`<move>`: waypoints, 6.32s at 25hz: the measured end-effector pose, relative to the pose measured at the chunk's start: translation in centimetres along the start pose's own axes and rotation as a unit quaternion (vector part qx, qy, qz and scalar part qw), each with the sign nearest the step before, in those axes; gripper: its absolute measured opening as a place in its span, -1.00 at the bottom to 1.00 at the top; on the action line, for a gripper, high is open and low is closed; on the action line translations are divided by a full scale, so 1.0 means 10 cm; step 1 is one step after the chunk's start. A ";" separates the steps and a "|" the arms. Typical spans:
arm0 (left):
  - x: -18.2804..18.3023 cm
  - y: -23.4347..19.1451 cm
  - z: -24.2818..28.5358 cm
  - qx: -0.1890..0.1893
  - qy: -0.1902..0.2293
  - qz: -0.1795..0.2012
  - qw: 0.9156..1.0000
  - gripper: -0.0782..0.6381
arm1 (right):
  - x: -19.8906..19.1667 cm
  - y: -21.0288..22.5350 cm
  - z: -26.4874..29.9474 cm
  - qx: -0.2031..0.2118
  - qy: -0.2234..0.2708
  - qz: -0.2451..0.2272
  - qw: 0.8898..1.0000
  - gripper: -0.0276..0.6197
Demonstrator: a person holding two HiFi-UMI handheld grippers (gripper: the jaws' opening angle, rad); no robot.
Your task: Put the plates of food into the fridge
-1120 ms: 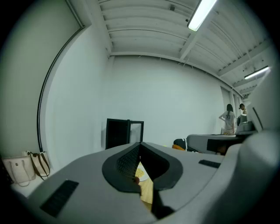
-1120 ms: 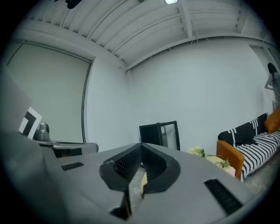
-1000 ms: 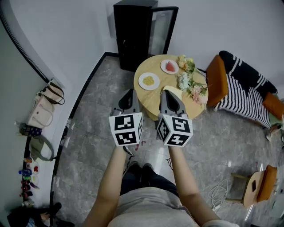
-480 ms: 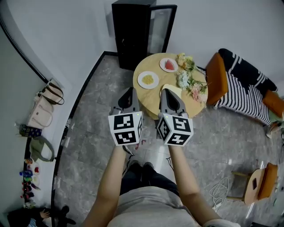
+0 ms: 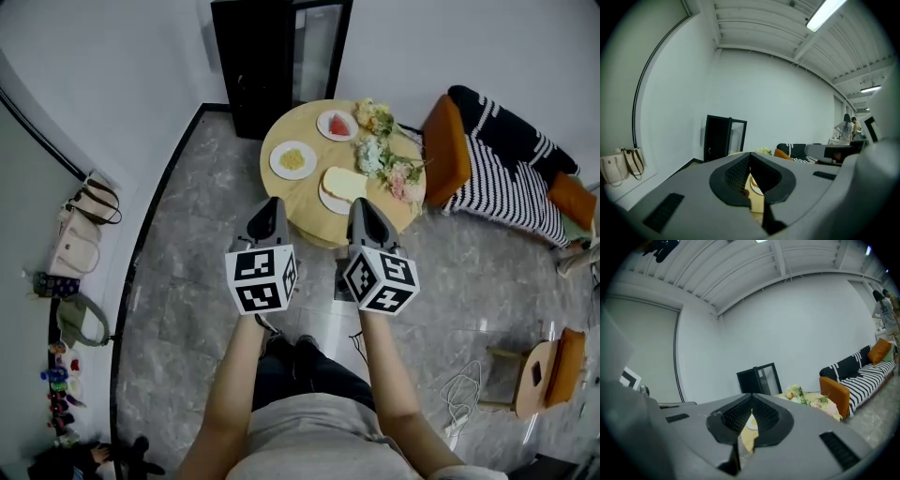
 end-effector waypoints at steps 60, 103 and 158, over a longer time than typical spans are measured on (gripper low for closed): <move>-1.91 0.24 2.02 -0.087 -0.339 -0.279 0.894 -0.55 | -1.49 2.17 1.33 -0.094 -0.252 0.120 0.956 -0.87; -2.28 0.38 2.35 -0.008 -0.358 -0.418 0.835 -0.50 | -1.83 2.48 1.82 0.068 -0.426 0.243 0.869 -0.82; -1.24 -0.46 1.70 0.058 -0.165 -0.544 0.820 -0.67 | -1.07 1.03 2.21 0.221 -0.388 0.370 0.815 -0.85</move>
Point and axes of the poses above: the fingertips, and each gripper's own axes: z forward along the fingers, y to its right, x out of its top, the point moved 5 cm from there along -z, backward along the fingers, and after that the axes turned 2 degrees about x, right-handed, at the moved point
